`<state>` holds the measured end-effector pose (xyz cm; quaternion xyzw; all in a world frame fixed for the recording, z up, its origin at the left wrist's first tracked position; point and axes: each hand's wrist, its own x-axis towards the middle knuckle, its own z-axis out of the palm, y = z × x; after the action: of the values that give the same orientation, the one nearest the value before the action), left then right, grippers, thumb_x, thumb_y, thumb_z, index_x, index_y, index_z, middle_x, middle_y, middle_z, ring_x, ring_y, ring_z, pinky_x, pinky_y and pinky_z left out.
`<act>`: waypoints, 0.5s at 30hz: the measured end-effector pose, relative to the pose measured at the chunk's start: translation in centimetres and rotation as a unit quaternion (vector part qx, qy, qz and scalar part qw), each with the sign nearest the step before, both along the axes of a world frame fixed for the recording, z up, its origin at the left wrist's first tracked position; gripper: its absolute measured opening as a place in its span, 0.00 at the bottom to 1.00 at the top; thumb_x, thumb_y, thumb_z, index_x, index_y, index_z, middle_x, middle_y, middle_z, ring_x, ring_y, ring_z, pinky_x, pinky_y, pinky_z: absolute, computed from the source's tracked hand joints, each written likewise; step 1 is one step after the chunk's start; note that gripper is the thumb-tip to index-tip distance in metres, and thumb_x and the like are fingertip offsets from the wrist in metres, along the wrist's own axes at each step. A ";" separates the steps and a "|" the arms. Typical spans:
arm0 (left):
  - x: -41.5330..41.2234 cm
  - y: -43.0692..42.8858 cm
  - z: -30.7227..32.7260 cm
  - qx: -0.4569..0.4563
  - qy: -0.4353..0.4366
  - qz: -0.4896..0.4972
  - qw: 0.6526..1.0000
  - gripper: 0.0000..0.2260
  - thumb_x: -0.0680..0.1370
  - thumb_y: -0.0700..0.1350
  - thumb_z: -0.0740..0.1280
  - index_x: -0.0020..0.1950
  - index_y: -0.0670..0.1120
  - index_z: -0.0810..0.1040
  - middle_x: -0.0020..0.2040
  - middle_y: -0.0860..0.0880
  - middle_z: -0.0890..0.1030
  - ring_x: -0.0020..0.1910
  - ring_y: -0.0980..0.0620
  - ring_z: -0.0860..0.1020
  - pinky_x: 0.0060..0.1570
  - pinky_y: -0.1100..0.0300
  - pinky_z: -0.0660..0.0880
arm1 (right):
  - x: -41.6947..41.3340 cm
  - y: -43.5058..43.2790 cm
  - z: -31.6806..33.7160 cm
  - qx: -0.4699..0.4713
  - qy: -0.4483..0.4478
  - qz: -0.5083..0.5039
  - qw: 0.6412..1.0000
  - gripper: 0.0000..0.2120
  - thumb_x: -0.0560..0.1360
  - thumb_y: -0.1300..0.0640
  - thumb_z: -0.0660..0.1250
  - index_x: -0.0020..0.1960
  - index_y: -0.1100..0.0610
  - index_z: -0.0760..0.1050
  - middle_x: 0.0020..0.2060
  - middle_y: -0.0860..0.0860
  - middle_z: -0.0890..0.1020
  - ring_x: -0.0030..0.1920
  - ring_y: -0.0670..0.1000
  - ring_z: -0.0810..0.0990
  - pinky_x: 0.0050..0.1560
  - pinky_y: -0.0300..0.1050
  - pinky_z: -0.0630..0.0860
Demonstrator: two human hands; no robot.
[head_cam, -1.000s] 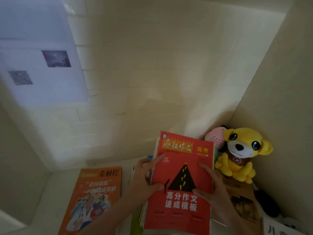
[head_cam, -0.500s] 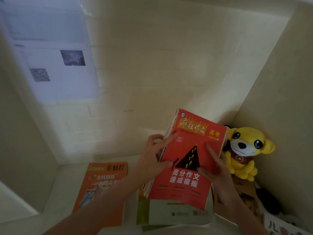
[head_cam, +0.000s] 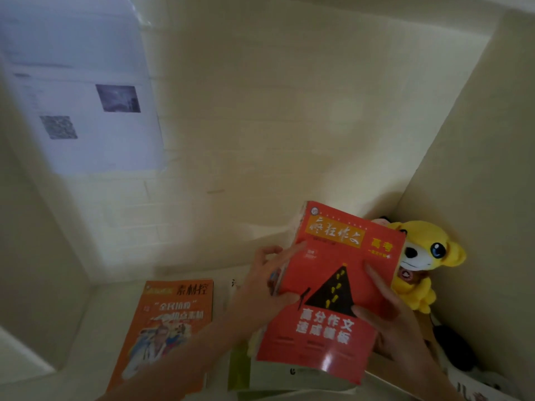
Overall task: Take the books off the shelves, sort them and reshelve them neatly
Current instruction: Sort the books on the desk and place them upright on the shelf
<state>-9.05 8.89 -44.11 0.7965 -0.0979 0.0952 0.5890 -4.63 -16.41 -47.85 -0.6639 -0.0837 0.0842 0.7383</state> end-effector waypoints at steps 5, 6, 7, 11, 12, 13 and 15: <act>0.1 -3.7 -2.4 -0.070 0.050 -0.049 0.995 0.38 0.73 0.36 0.71 0.66 0.74 0.62 0.61 0.54 0.61 0.53 0.69 0.73 0.47 0.65 0.78 | -0.1 -4.4 -0.4 -0.053 0.041 -0.002 0.998 0.36 0.60 0.65 0.75 0.59 0.33 0.76 0.65 0.44 0.74 0.58 0.51 0.80 0.47 0.49 0.82; 0.3 -4.1 -3.1 -0.087 0.062 -0.061 0.992 0.37 0.73 0.37 0.71 0.66 0.74 0.61 0.61 0.54 0.60 0.56 0.66 0.73 0.47 0.63 0.79 | -0.1 -4.9 -0.4 -0.065 0.046 -0.001 0.997 0.36 0.60 0.65 0.75 0.59 0.33 0.76 0.65 0.45 0.75 0.57 0.52 0.79 0.47 0.49 0.82; 0.6 -4.4 -3.6 -0.099 0.074 -0.069 0.990 0.37 0.74 0.37 0.71 0.66 0.74 0.61 0.61 0.53 0.60 0.58 0.62 0.74 0.48 0.60 0.80 | -0.2 -5.2 -0.3 -0.070 0.052 0.003 0.996 0.36 0.61 0.66 0.75 0.58 0.32 0.76 0.64 0.45 0.75 0.56 0.52 0.80 0.45 0.48 0.82; 1.4 -4.6 -4.7 -0.086 0.088 -0.073 0.990 0.38 0.73 0.38 0.71 0.66 0.75 0.60 0.61 0.52 0.60 0.59 0.55 0.72 0.47 0.63 0.79 | -0.7 -5.1 0.2 -0.083 0.066 0.016 0.994 0.36 0.57 0.61 0.82 0.57 0.33 0.77 0.59 0.41 0.78 0.51 0.49 0.83 0.41 0.44 0.82; 1.7 -4.3 -5.1 -0.086 0.096 -0.070 0.989 0.38 0.73 0.38 0.71 0.66 0.76 0.59 0.61 0.52 0.61 0.59 0.55 0.71 0.46 0.65 0.79 | -0.8 -4.8 0.2 -0.083 0.068 0.023 0.994 0.38 0.54 0.58 0.84 0.59 0.34 0.77 0.59 0.40 0.78 0.52 0.49 0.83 0.41 0.46 0.82; 1.8 -3.9 -5.3 -0.089 0.096 -0.069 0.989 0.38 0.73 0.39 0.72 0.66 0.76 0.59 0.61 0.52 0.61 0.59 0.55 0.71 0.46 0.65 0.79 | -0.8 -4.4 0.2 -0.074 0.074 0.031 0.994 0.38 0.56 0.59 0.83 0.61 0.36 0.76 0.60 0.41 0.77 0.53 0.50 0.83 0.42 0.49 0.82; 2.0 -2.4 -5.5 -0.092 0.099 -0.056 0.989 0.38 0.70 0.41 0.74 0.66 0.74 0.60 0.61 0.52 0.64 0.59 0.53 0.72 0.48 0.61 0.80 | -0.3 -2.8 0.4 -0.050 0.085 0.038 0.994 0.35 0.63 0.67 0.77 0.64 0.43 0.75 0.61 0.45 0.76 0.51 0.51 0.83 0.41 0.50 0.82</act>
<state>-7.10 6.46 -49.61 0.7379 -0.0741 -0.0085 0.6707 -4.91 -19.26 -47.41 -0.6865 -0.0415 0.1725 0.7052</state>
